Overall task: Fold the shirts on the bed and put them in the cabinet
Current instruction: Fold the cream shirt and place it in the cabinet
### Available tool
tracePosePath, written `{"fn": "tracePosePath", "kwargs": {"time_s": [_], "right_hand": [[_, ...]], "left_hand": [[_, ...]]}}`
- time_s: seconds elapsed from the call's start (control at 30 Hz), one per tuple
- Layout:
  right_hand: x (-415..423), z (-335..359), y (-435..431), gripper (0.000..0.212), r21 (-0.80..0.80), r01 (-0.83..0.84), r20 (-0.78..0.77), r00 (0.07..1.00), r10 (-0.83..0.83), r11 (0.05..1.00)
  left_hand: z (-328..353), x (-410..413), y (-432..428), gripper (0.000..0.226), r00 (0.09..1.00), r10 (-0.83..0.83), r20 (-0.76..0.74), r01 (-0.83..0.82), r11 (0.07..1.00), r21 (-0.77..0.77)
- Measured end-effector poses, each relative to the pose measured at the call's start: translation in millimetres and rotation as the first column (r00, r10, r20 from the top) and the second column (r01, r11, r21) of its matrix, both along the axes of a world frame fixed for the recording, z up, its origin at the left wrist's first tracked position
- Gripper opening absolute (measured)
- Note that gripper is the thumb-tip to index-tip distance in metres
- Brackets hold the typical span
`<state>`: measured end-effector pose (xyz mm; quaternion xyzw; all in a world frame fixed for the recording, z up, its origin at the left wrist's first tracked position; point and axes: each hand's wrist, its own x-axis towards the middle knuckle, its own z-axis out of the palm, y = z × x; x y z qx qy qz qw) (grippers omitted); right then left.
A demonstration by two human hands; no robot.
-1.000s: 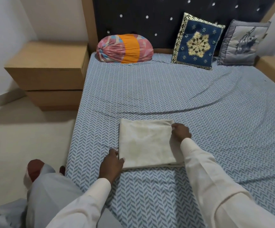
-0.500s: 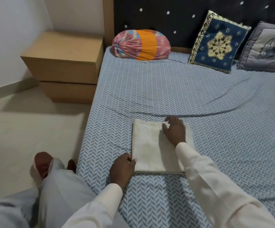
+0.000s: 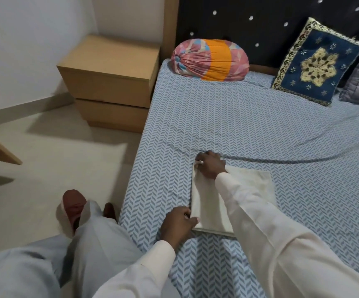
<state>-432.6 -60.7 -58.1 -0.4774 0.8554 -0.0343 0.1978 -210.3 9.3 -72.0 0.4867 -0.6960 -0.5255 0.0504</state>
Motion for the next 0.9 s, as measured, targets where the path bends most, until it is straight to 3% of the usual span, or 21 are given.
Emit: {"fn": "tracePosePath", "kwargs": {"time_s": [0.07, 0.13, 0.2, 0.3, 0.4, 0.47, 0.53, 0.67, 0.73, 0.83, 0.9], "right_hand": [[6, 5, -13, 0.023, -0.020, 0.006, 0.000, 1.000, -0.006, 1.000], [19, 11, -29, 0.020, -0.096, 0.036, 0.051, 0.998, -0.032, 0.995], [39, 19, -47, 0.023, -0.182, 0.040, 0.059, 0.998, -0.029, 0.982], [78, 32, -68, 0.031, -0.339, 0.009, -0.022, 1.000, -0.018, 0.941], [109, 41, -68, 0.028, -0.365, -0.145, -0.059, 0.989, 0.133, 0.920], [108, 30, -53, 0.022, -0.250, -0.244, 0.030, 0.965, 0.259, 0.937], [87, 18, -27, 0.020, -0.132, -0.274, 0.108, 0.951, 0.289, 0.953], [12, 21, 36, 0.025, -0.016, -0.202, 0.034, 0.979, 0.202, 0.979], [-30, 25, 69, 0.023, 0.039, -0.191, -0.009, 0.981, 0.192, 0.981], [-69, 33, 102, 0.049, 0.074, -0.225, 0.022, 0.974, 0.224, 0.972], [-81, 32, 110, 0.062, 0.094, -0.266, 0.033, 0.964, 0.264, 0.959]], "left_hand": [[4, 12, -10, 0.041, 0.995, 0.065, -0.072, -0.057, 0.993, 0.103], [11, 30, -29, 0.032, 0.992, 0.100, -0.083, -0.095, 0.993, 0.069], [18, 52, -58, 0.028, 0.991, 0.130, -0.022, -0.130, 0.991, -0.016], [37, 84, -96, 0.012, 0.951, 0.236, 0.198, -0.198, 0.960, -0.197], [44, 81, -94, 0.028, 0.926, 0.305, 0.222, -0.205, 0.901, -0.382], [43, 60, -70, 0.039, 0.965, 0.234, 0.116, -0.162, 0.885, -0.436], [35, 37, -43, 0.046, 0.996, 0.059, 0.069, -0.024, 0.905, -0.425], [15, 4, 6, 0.042, 0.935, -0.267, 0.234, 0.346, 0.829, -0.439], [15, -8, 26, 0.038, 0.897, -0.352, 0.267, 0.440, 0.765, -0.471], [19, -28, 47, 0.034, 0.864, -0.404, 0.300, 0.503, 0.695, -0.514], [20, -40, 59, 0.043, 0.839, -0.402, 0.367, 0.544, 0.645, -0.536]]}}
